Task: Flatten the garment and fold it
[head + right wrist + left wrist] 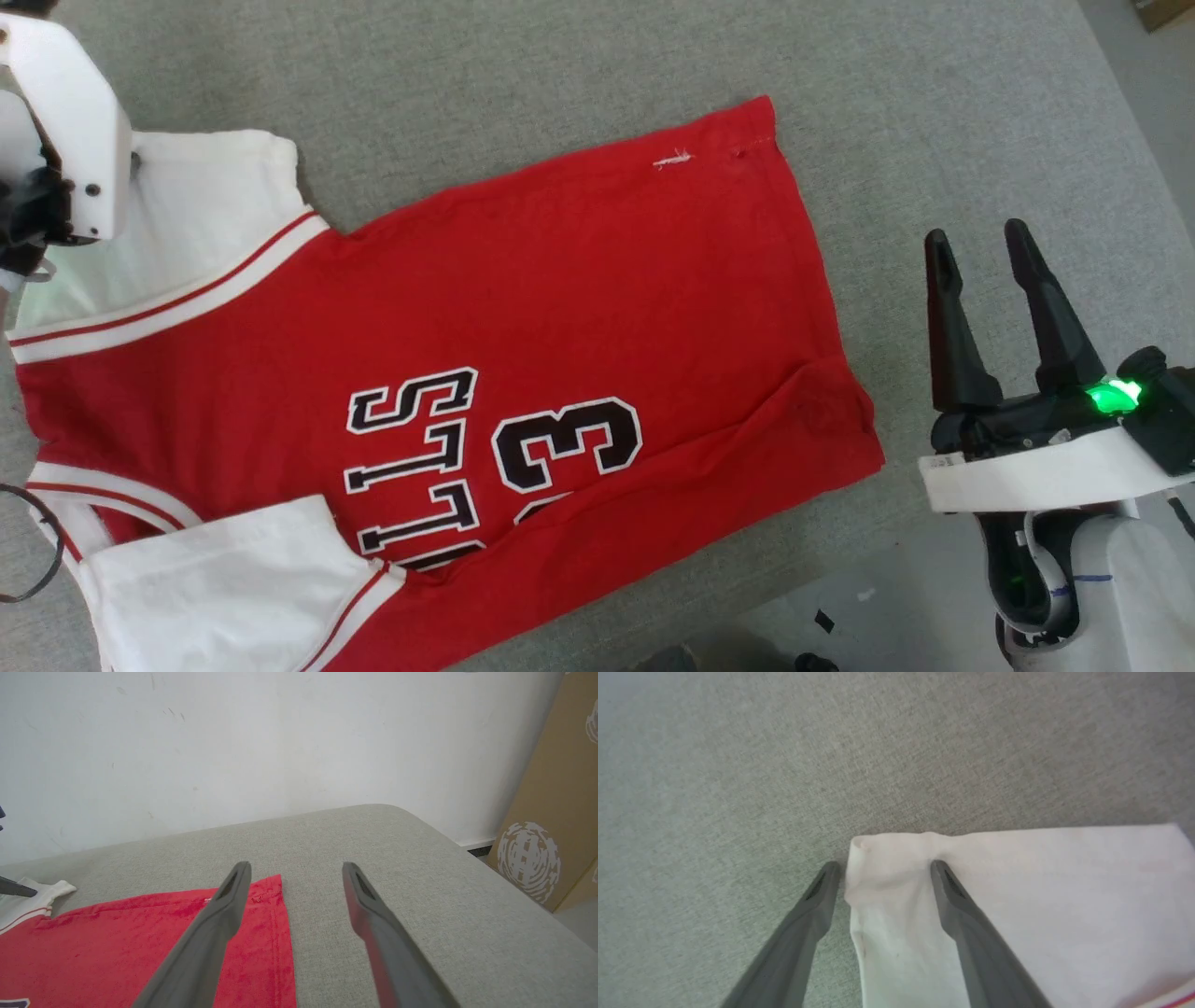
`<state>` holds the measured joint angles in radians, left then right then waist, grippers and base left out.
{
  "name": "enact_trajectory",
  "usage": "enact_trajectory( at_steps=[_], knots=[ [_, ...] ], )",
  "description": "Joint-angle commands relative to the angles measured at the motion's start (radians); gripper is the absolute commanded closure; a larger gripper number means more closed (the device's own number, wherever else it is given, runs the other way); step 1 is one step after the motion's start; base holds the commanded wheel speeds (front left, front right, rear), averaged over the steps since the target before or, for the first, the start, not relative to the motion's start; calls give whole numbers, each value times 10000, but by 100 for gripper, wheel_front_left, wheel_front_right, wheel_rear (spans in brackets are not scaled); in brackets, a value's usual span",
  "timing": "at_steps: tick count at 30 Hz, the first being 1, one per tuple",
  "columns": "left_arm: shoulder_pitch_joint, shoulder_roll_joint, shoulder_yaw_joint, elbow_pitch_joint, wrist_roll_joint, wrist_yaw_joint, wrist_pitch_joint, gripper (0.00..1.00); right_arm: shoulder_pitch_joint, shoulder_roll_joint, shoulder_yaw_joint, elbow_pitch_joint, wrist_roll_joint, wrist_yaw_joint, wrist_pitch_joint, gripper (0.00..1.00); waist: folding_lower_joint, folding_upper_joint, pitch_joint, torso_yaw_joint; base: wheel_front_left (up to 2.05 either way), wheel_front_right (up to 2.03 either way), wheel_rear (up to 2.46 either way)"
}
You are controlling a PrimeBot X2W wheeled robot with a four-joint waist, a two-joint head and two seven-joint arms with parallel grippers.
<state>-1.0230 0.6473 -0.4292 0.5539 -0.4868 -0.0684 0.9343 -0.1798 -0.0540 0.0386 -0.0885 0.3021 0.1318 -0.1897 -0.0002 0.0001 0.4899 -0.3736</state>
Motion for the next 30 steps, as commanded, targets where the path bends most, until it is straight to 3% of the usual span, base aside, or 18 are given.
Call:
enact_trajectory(
  at_steps=[1, 2, 3, 9, 13, 17, 24, 27, 30],
  knots=[
    [385, -71, -106, 179, -147, 57, 201, 0, -180, 36, -66, 23, 29, -11, -82, 0, 2, -1, 148, -29, 0, 0, 0],
    [447, -83, -102, 165, -227, 25, 240, 43, -195, 36, -145, 31, 14, -11, -84, 0, 2, -1, 174, 13, 0, 0, 0],
    [488, -101, -70, 145, -304, 19, 229, 100, -215, 36, -212, 38, -8, -11, -77, 0, 2, -1, 192, 51, 0, 0, 0],
    [558, -230, -8, -169, -399, 51, -314, 100, -304, 36, -335, -4, -314, -11, 96, 0, 2, -1, 2, 423, 0, 0, 0],
    [647, -401, -36, -358, -315, -57, -1386, 100, -254, -76, -515, -127, -562, -11, 321, 0, 2, -1, -476, 817, 0, 0, 0],
    [918, -627, -173, -821, -80, -138, -2782, 100, -88, -587, -650, -288, -715, -11, 1017, 0, 2, -1, -1018, 1385, 0, 0, 0],
    [1989, -1097, -411, -2334, 24, -133, -4648, 100, -163, -2409, -451, -247, -439, -11, 3945, 0, 2, -1, -1640, 2633, 0, 0, 0],
    [2650, -1307, -468, -3259, 40, 164, -5129, 100, -559, -3440, -190, -26, -6, -11, 5409, 0, 2, -1, -1640, 3160, 0, 0, 0],
    [3272, -1485, -535, -4170, 35, 467, -5420, 100, -1068, -4711, 706, 112, 366, -11, 6736, 0, 2, -1, -1505, 3645, 0, 0, 0]
  ],
)
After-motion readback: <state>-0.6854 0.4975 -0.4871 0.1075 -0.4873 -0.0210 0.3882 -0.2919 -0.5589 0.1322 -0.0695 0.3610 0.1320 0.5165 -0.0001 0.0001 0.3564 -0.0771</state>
